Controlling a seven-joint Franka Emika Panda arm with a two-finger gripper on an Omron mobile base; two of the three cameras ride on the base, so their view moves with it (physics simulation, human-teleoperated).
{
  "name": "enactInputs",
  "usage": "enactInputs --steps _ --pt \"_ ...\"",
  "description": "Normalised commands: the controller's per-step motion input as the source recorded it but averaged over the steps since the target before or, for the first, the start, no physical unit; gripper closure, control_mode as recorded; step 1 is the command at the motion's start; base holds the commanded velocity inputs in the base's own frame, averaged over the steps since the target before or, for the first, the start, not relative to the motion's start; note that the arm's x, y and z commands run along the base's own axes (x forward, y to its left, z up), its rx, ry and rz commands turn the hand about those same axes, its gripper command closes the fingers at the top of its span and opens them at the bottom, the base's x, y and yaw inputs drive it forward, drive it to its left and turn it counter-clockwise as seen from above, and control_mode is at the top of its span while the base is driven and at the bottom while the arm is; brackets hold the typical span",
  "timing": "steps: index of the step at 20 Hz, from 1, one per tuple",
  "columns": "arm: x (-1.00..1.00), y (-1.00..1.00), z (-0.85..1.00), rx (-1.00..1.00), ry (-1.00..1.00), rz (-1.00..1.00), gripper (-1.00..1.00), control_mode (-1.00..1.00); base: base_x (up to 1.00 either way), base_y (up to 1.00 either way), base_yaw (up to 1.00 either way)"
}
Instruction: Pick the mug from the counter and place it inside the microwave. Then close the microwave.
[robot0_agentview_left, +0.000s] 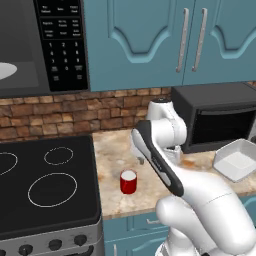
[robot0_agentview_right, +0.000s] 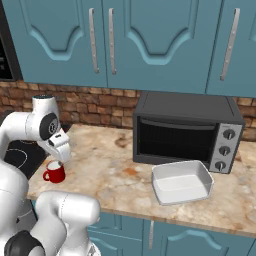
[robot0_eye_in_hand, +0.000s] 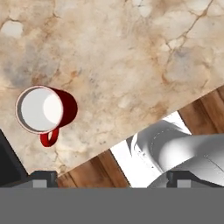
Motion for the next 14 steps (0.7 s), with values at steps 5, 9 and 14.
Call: enactInputs --steps 5,9,14 --pt "0.00 0.32 -0.13 0.00 -0.09 -0.01 -1.00 -1.00 0.00 0.00 0.00" --pt "0.00 0.41 -0.06 -0.04 0.00 0.00 -1.00 -1.00 0.00 0.00 0.00" --pt "0.06 0.50 -0.15 -0.03 -0.01 0.04 -1.00 -1.00 0.00 0.00 0.00"
